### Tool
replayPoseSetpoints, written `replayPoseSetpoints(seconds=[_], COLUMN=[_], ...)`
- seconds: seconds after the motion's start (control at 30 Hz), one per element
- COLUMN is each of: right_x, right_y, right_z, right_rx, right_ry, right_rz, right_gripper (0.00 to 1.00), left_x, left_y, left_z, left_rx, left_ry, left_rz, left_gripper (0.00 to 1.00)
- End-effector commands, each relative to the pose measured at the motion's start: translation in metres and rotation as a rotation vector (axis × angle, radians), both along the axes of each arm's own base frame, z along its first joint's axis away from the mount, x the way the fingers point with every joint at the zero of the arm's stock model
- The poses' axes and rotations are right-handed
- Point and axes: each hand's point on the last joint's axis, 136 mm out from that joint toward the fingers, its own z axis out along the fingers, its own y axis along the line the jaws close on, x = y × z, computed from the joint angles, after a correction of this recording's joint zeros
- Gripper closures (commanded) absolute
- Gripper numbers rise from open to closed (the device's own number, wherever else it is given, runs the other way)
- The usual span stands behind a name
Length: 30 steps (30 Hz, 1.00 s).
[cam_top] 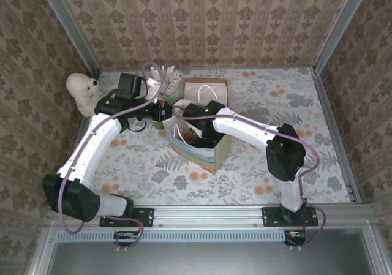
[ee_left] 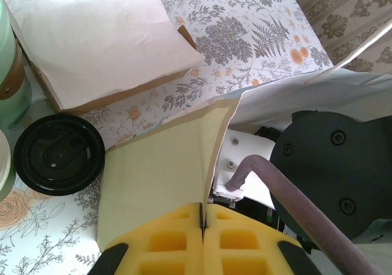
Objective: Pack the takeout coffee
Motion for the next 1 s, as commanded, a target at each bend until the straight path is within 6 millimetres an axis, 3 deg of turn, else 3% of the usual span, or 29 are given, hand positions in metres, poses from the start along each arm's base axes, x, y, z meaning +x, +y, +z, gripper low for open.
replayPoseSetpoints(seconds=[0.0, 0.97], right_x=[0.009, 0.008], right_y=[0.007, 0.007], right_z=[0.001, 0.040], right_rx=[0.010, 0.054], right_ry=[-0.025, -0.093], right_rz=[-0.021, 0.002], right_gripper=[0.16, 0.05], left_x=[0.006, 0.003], left_y=[-0.003, -0.001], left_z=[0.019, 0.014], left_rx=[-0.027, -0.012], left_ry=[-0.041, -0.023], left_rz=[-0.005, 0.006], left_gripper=[1.00, 1.00])
